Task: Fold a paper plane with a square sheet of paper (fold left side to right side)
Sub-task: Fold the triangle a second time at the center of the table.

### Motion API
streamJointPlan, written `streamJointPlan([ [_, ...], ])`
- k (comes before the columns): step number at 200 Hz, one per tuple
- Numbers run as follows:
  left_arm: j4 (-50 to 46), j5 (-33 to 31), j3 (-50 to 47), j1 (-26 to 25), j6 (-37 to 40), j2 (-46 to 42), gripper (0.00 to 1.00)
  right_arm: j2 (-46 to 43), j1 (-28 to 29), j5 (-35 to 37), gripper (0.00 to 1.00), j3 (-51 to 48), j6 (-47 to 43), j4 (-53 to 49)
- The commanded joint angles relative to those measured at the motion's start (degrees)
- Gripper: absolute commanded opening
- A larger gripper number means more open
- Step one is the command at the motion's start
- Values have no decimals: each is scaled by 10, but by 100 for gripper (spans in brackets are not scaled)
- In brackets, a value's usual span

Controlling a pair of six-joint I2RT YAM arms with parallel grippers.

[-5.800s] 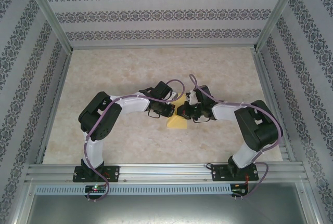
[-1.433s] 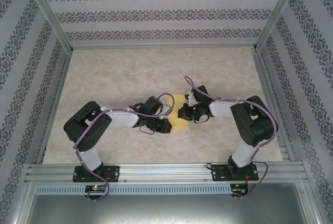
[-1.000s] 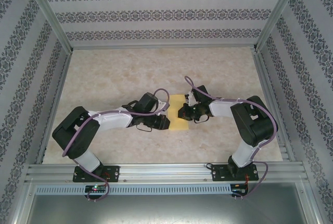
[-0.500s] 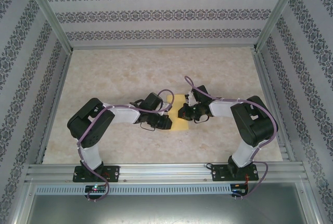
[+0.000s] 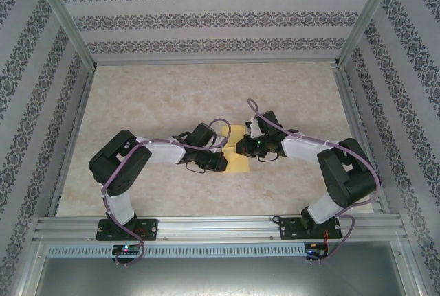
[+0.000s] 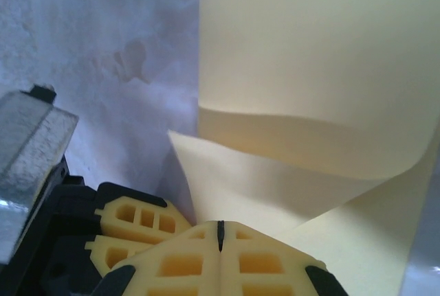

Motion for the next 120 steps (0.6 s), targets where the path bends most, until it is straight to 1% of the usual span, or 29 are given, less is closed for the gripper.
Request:
streamJointPlan([
  [1, -44, -32, -3, -13, 16, 5, 13, 10, 19, 6, 0, -9, 6, 12],
  [51, -53, -41, 1, -18, 19, 8, 13, 45, 35, 5, 0, -2, 13, 42],
  [120, -63, -46, 2, -18, 24, 12, 12, 75, 37, 37, 0, 13, -20, 13],
])
